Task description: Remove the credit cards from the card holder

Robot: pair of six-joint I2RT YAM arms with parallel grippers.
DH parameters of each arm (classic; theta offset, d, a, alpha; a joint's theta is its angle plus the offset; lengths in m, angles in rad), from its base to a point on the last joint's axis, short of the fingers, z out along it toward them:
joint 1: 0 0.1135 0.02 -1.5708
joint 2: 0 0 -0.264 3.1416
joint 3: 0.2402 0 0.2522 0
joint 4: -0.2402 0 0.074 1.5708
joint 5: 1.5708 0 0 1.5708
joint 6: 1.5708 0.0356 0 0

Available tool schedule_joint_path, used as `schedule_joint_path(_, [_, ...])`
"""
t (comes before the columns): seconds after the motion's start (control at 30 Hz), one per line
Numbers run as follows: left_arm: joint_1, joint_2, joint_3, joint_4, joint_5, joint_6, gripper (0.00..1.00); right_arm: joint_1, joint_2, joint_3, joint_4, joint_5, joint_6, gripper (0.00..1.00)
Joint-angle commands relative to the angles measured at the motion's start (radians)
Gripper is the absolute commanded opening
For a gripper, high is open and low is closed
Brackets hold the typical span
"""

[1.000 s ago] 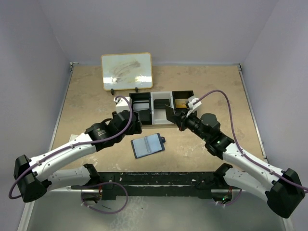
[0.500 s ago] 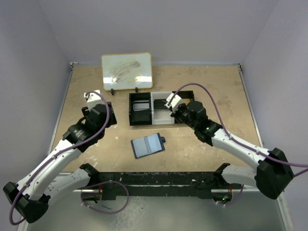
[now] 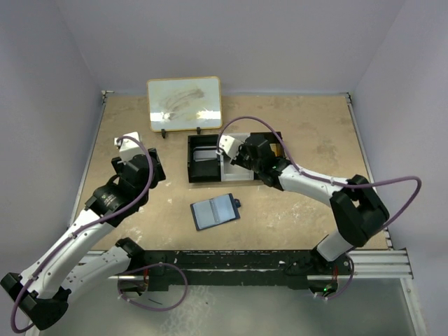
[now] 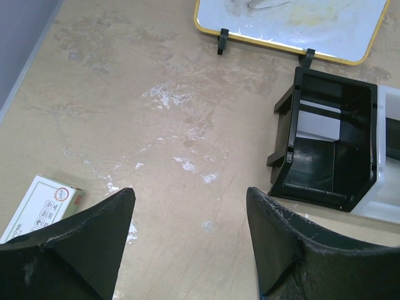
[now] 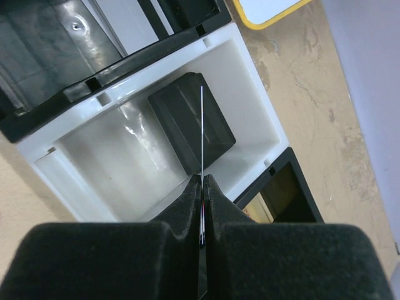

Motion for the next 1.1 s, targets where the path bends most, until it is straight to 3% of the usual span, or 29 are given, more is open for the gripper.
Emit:
schedule_joint_path(0.0, [0.004, -0.002, 0.011, 0.020, -0.033, 0.028, 0.70, 0.000, 0.065, 0.110, 0.023, 0.048, -0.123, 0.00])
schedule_joint_path(0.43, [0.004, -0.017, 0.008, 0.024, -0.052, 0.041, 0.72, -0.007, 0.253, 0.262, 0.018, 0.107, -0.290, 0.00])
schedule_joint_path(1.07, [0.005, -0.018, 0.008, 0.028, -0.041, 0.048, 0.73, -0.012, 0.335, 0.250, 0.086, 0.193, -0.315, 0.03])
